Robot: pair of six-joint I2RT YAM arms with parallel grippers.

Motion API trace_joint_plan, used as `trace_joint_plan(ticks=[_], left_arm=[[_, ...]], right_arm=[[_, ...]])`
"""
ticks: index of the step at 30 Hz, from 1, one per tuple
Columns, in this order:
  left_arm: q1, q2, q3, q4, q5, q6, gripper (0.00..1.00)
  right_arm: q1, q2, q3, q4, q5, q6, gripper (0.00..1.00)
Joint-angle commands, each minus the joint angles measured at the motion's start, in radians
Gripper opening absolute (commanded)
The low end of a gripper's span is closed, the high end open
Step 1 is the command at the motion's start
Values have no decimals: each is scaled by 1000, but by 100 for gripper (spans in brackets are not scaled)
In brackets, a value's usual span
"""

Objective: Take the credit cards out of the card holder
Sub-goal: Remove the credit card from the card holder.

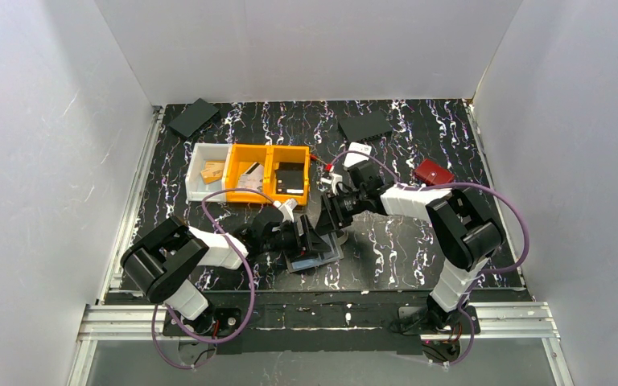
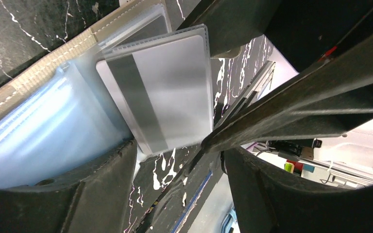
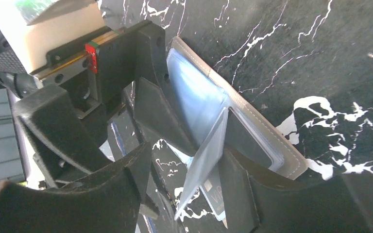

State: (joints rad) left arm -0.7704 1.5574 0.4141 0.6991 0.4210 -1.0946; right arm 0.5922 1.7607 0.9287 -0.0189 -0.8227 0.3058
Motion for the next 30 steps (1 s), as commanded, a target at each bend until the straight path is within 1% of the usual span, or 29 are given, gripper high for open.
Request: trace_joint_plan(ticks=[1, 3, 7, 9, 13, 17, 19, 23, 25, 29, 30], left_arm=[[5, -13, 4, -10, 10, 7, 68], [5, -30, -1, -9, 9, 7, 70], [13, -77, -22, -9, 2, 6, 69], [18, -112, -41, -10, -10, 2, 68], [24, -180, -88, -10, -52, -2, 64], [27, -210, -114, -9, -74, -3, 62], [29, -214, -118, -7, -79, -6, 60], [29, -228, -131, 13, -107, -13, 58], [28, -229, -136, 31, -117, -16, 56], [30, -219, -141, 73, -134, -26, 51], [30, -213, -144, 89, -137, -28, 50]], right_arm=[[17, 1, 26, -40, 23, -31, 60], [17, -1, 19, -41, 26, -33, 58], [17, -2, 4, -40, 28, -33, 48], [14, -6, -9, -30, 25, -25, 45], [-5, -24, -35, -18, 17, -15, 44], [-15, -19, -54, 5, -9, 4, 37], [-20, -9, -50, 3, -30, 7, 31], [-37, -12, -61, 10, -61, 27, 26], [-41, -12, -65, 44, -74, 36, 20], [-47, 8, -64, 55, -106, 45, 2], [-53, 13, -64, 60, -121, 47, 1]])
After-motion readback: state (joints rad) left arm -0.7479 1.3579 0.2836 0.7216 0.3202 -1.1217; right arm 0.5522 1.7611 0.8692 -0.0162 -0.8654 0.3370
